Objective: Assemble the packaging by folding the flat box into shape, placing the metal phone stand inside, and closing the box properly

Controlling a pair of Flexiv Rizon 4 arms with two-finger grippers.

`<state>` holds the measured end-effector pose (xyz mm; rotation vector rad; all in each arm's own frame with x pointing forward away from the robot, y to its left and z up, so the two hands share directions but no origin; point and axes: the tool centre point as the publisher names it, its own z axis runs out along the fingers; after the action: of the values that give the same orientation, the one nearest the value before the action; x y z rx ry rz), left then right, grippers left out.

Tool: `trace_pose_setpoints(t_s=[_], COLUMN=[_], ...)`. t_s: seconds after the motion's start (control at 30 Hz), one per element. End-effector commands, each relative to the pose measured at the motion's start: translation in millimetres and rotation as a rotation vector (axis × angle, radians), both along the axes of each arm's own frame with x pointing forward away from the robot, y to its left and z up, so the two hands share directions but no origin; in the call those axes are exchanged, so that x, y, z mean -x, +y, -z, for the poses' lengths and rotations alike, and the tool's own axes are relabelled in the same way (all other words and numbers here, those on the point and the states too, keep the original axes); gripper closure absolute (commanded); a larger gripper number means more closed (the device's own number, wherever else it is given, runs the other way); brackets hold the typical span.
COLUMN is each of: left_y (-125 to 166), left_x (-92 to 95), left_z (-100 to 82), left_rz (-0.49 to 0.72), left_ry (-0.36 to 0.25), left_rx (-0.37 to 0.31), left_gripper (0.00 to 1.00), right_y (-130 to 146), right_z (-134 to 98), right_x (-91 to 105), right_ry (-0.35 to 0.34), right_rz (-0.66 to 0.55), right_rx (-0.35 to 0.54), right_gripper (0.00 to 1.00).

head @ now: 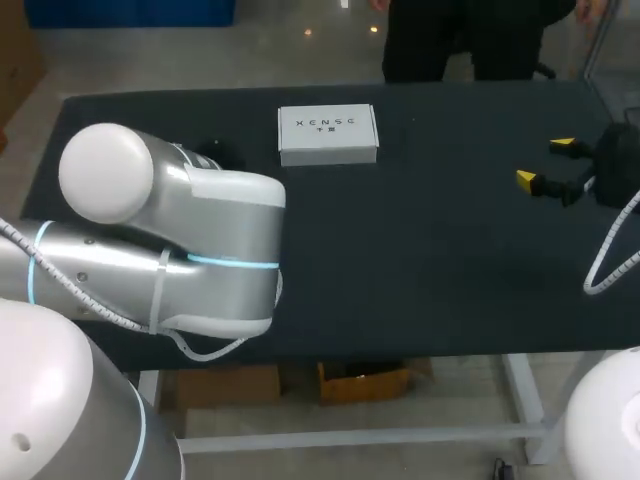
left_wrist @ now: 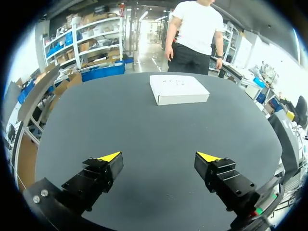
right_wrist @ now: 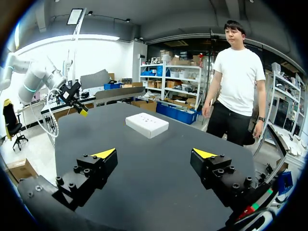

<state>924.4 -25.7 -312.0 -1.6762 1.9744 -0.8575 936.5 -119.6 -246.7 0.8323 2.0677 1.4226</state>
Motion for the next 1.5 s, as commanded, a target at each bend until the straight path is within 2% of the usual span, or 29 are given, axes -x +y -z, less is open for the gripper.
trace_pose_setpoints(t_s=[0.03,0.3,0.53,0.6,0.77,0.93,1.1,1.23,1.37,1.5], left_y=[3,12,3,0,-11,-20,-21,-21,-21,-19], left_x=[2.4,-0.9,-12.8,-19.9,-36.4,-53.7,-65.1,-66.8,-66.3,-68.1], left_z=[5.9,1.9,-18.9,-23.8,-32.1,-37.5,-35.5,-25.5,-12.6,-13.2], left_rz=[-0.005,0.026,0.135,0.179,0.246,0.217,0.180,0.177,0.272,0.412], left_ry=[-0.150,-0.178,-0.185,-0.176,-0.145,-0.085,-0.030,-0.009,-0.056,-0.115], left_rx=[-0.004,-0.015,0.008,0.018,-0.014,-0.058,-0.082,-0.093,-0.121,-0.142], left_gripper=[0.00,0.00,0.00,0.00,0.00,0.00,0.00,0.00,0.00,0.00], right_y=[-1,-1,-1,-1,-1,-1,-1,-1,-1,-1], right_z=[0,0,0,0,0,0,0,0,0,0], right_x=[0.8,0.8,0.8,0.8,0.8,0.8,0.8,0.8,0.8,0.8], right_ry=[-0.001,-0.001,-0.001,-0.001,-0.001,-0.001,-0.001,-0.001,-0.001,-0.001], right_rz=[-0.001,-0.001,-0.001,-0.001,-0.001,-0.001,-0.001,-0.001,-0.001,-0.001], right_rx=[-0.002,-0.002,-0.002,-0.002,-0.002,-0.002,-0.002,-0.002,-0.002,-0.002], right_gripper=[0.00,0.00,0.00,0.00,0.00,0.00,0.00,0.00,0.00,0.00])
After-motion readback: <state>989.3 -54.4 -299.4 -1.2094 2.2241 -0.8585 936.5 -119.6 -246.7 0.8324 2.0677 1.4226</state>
